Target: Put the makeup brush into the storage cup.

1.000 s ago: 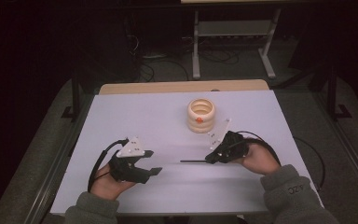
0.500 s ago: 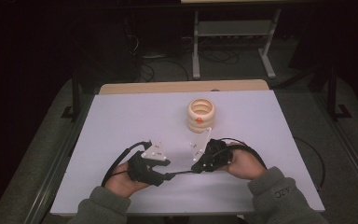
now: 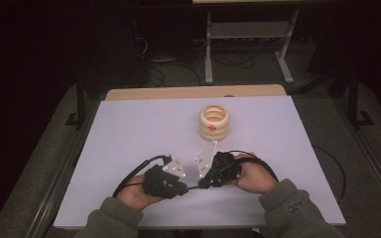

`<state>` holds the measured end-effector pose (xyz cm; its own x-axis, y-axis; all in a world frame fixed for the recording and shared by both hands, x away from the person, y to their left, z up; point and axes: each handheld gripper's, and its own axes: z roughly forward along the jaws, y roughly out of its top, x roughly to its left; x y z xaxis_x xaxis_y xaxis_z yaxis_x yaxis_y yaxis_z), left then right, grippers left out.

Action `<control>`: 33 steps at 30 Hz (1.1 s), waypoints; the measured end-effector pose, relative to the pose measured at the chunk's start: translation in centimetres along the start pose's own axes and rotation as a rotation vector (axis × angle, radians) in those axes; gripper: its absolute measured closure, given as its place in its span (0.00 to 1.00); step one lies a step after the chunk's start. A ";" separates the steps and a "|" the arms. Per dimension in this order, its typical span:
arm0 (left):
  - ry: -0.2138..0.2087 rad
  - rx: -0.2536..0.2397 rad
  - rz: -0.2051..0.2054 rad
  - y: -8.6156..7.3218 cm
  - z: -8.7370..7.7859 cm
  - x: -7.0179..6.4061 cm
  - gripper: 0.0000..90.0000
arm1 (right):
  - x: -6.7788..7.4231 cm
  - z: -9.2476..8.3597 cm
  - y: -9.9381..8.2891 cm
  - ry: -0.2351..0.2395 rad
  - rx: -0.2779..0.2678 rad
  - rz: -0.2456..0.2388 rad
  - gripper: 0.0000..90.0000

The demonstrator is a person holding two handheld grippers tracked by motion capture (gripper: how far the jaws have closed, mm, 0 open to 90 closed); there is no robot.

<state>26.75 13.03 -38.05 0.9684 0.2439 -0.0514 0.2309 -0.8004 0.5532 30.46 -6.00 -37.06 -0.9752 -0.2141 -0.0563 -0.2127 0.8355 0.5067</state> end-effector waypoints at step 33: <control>-0.014 -0.012 0.005 -0.5 -0.1 -0.4 0.89 | 0.2 -0.9 -0.2 -0.003 0.054 -0.043 0.94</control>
<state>26.22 13.40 -38.25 0.9709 0.2321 -0.0596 0.2247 -0.7952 0.5632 30.40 -6.68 -36.43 -0.9652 -0.2492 -0.0794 -0.2574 0.8516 0.4567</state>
